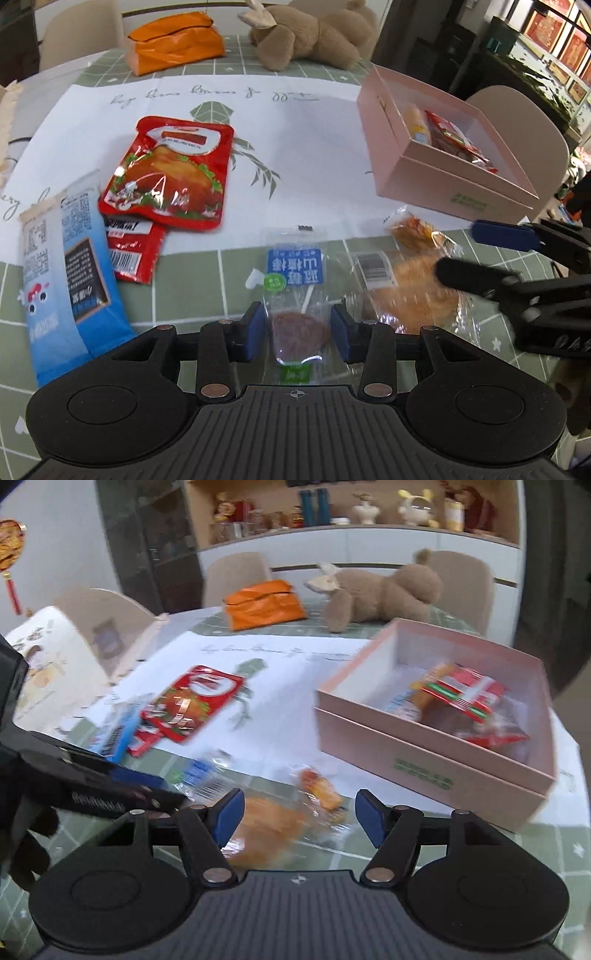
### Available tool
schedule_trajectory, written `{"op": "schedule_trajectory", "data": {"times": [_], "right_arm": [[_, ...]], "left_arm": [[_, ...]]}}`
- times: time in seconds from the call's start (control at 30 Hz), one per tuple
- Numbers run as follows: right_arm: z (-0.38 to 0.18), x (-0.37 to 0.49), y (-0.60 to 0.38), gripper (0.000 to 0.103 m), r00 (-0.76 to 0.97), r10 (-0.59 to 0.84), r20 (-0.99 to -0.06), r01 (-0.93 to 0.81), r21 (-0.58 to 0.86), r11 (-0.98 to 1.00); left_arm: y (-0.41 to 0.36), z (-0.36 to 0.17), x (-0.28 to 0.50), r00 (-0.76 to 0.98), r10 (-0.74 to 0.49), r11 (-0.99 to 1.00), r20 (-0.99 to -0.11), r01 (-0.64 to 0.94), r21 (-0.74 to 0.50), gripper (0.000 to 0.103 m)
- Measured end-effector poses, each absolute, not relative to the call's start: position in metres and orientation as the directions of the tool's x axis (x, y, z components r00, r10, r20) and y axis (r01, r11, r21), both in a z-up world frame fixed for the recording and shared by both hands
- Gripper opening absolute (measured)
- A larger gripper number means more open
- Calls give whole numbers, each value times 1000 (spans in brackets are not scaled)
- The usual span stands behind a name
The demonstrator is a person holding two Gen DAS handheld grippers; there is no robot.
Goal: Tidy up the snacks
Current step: 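Grasp the clear hawthorn stick packet with the left tool, then grasp a small orange wrapped snack with the right tool while the left tool holds the hawthorn packet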
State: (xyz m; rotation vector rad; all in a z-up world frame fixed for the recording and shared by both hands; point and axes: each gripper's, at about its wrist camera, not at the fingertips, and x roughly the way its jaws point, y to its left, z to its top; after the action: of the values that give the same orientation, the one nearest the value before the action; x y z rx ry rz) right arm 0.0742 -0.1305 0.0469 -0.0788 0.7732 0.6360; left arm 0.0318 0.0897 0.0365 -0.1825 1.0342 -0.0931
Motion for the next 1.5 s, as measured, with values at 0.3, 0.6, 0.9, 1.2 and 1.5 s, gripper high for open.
{"op": "schedule_trajectory", "data": {"times": [0.3,0.6,0.9,1.2,1.5], "right_arm": [[30,71,-118,70,444,530,-722,-617,182,766],[35,41,-142,70,392,539,-746,-675,164,719],[50,94,-135,70,584,452,-674,-548,83,832],[18,110,-124,59,496,441,-748,-585,88,807],[27,65,-151,61,461,472,-751,-613,115,781]], "left_arm": [[97,41,22,496,-152,982,-855,-20,-186,43],[64,37,30,480,-171,985,-860,83,-150,44],[57,36,26,480,-169,985,-861,111,-132,44],[76,37,18,491,-128,991,-862,30,-130,44],[63,35,29,500,-98,995,-860,58,-80,45]]}}
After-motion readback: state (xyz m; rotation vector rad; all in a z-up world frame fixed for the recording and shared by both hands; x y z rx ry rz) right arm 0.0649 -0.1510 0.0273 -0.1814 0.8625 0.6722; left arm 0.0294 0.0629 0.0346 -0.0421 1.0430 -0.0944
